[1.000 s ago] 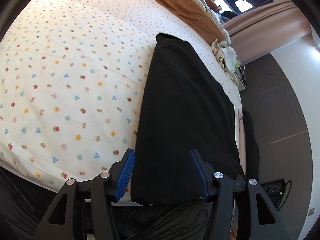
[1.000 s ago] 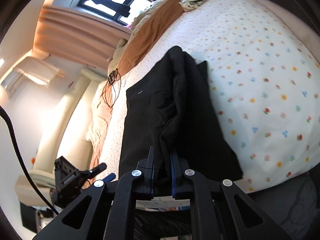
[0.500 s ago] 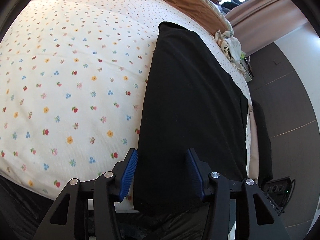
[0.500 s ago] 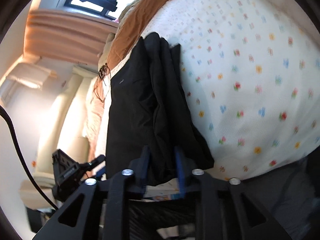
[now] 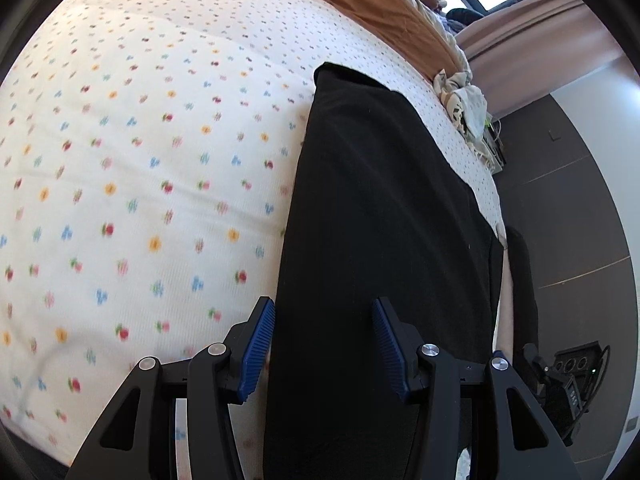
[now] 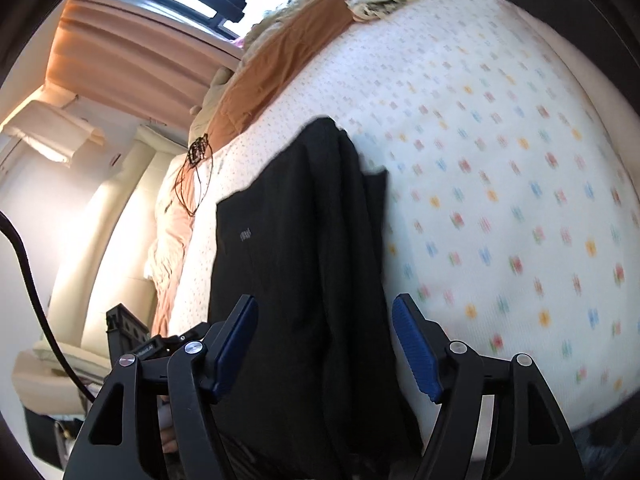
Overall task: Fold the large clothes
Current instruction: 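Grasp the folded black shirt bundle with both tools, then lift the folded shirt bundle off the bed with both tools, then carry the black bundle with both tools over the orange blanket by the headboard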
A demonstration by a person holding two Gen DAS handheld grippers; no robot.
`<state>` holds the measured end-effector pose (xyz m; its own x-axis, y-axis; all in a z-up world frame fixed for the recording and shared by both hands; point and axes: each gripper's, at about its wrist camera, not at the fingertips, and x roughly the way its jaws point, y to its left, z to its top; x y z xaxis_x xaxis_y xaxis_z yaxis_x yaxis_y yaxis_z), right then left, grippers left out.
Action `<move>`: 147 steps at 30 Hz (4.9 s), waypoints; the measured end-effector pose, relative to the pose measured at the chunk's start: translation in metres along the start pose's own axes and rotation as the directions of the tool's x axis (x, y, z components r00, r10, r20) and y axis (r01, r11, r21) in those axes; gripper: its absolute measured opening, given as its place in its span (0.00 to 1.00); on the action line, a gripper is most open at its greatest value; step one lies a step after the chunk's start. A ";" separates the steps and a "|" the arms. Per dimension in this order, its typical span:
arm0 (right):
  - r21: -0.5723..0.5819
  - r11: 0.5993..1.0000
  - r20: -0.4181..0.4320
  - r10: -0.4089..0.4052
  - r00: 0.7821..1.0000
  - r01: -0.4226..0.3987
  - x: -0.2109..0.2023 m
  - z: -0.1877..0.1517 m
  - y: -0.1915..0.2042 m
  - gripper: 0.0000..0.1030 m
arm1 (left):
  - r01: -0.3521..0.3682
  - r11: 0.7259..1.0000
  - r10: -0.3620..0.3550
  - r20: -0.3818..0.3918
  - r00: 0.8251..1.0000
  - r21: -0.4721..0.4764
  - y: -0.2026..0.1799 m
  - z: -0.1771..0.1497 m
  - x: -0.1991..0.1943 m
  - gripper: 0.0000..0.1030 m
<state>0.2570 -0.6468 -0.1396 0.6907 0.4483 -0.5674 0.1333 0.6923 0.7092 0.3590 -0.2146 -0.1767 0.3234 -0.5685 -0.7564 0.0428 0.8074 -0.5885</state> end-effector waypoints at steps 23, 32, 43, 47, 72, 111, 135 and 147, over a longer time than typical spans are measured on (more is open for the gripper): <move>-0.131 0.988 0.016 -0.075 0.997 0.077 0.061 0.077 0.027 0.03 | 0.003 0.999 -0.002 -0.014 1.000 0.038 -0.013 0.075 0.042 0.51; -0.015 0.997 -0.051 -0.080 0.996 0.079 0.068 0.072 -0.003 0.13 | -0.024 0.999 0.025 -0.029 0.999 0.041 -0.017 0.082 0.058 0.51; 0.002 0.999 -0.109 -0.043 0.993 0.043 0.059 0.063 -0.016 0.72 | -0.028 0.998 0.029 -0.022 0.999 0.059 -0.024 0.079 0.057 0.50; 0.041 0.999 -0.166 0.002 0.986 0.005 0.074 0.058 -0.027 0.72 | -0.024 0.998 0.026 -0.024 0.999 0.063 -0.023 0.079 0.057 0.50; -0.018 0.980 -0.174 0.194 0.966 -0.200 0.079 0.065 0.034 0.16 | 0.032 0.992 -0.030 -0.020 0.999 0.126 -0.030 0.051 0.030 0.25; -0.411 0.780 -0.220 0.417 0.882 -0.471 -0.033 -0.090 0.346 0.16 | 0.045 0.992 -0.094 0.450 0.888 0.119 0.054 -0.051 -0.363 0.23; -0.463 0.624 -0.377 0.504 0.777 -0.630 -0.031 -0.192 0.481 0.16 | -0.029 0.997 -0.021 0.617 0.787 0.070 0.116 -0.079 -0.527 0.22; -0.459 0.563 -0.496 0.480 0.724 -0.687 0.075 -0.219 0.549 0.16 | -0.098 0.995 0.059 0.639 0.767 0.025 0.195 -0.031 -0.568 0.22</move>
<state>0.2264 -0.1086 0.1155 0.2116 0.9369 -0.2781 -0.7259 0.3412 0.5972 0.1547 0.2603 0.1294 0.8548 -0.2870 -0.4323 0.0347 0.8629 -0.5042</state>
